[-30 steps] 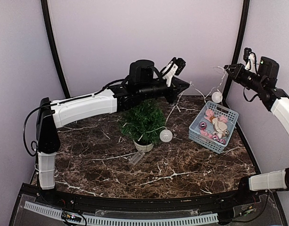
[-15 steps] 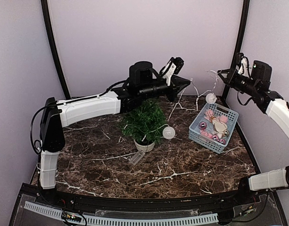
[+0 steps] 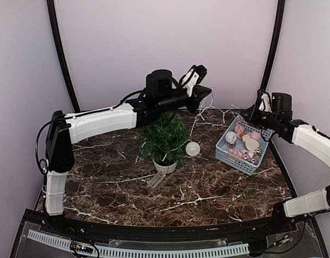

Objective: Decorate the small christmas tree
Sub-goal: Wrap the side of the string light in the gap of the branches.

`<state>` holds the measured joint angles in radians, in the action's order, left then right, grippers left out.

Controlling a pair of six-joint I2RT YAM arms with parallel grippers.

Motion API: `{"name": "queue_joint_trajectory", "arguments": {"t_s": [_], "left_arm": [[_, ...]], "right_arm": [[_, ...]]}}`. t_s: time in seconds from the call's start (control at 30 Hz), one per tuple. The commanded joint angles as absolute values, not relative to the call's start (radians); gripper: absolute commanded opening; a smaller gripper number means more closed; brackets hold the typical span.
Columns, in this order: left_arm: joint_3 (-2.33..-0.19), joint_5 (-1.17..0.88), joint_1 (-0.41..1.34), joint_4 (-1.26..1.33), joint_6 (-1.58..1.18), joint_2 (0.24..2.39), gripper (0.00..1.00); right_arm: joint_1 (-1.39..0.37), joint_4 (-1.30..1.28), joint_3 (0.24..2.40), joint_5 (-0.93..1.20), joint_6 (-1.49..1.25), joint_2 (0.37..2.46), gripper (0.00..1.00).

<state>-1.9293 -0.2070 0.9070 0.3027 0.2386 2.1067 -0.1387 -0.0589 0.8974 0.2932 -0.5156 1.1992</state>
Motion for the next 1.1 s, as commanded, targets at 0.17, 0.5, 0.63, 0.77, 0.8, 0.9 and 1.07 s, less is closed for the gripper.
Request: {"name": "queue_joint_trajectory", "arguments": {"t_s": [0.17,0.5,0.63,0.77,0.8,0.9,1.07], "left_arm": [[-1.915,-0.113,0.902,0.283,0.307,2.102,0.0],[-1.914,-0.251,0.902,0.251,0.278,2.064,0.0],[-1.908,-0.295,0.902,0.235,0.267,2.047,0.0],[-1.906,-0.31,0.901,0.229,0.26,2.036,0.0],[-1.906,-0.312,0.902,0.227,0.257,2.033,0.0],[-1.905,-0.328,0.902,0.222,0.25,2.026,0.0],[-1.895,-0.353,0.902,0.21,0.234,2.004,0.0]], "right_arm": [[-0.162,-0.03,0.841,0.353,-0.517,1.252,0.0],[-0.162,-0.185,0.807,0.334,-0.499,1.099,0.77],[-0.168,-0.055,0.727,0.533,-0.476,0.987,0.83],[-0.175,0.025,0.737,0.594,-0.479,0.986,0.84],[-0.178,0.051,0.745,0.599,-0.488,1.004,0.83],[-0.21,0.164,0.755,0.688,-0.447,1.047,0.8],[-0.248,0.211,0.792,0.712,-0.311,1.119,0.74]]}}
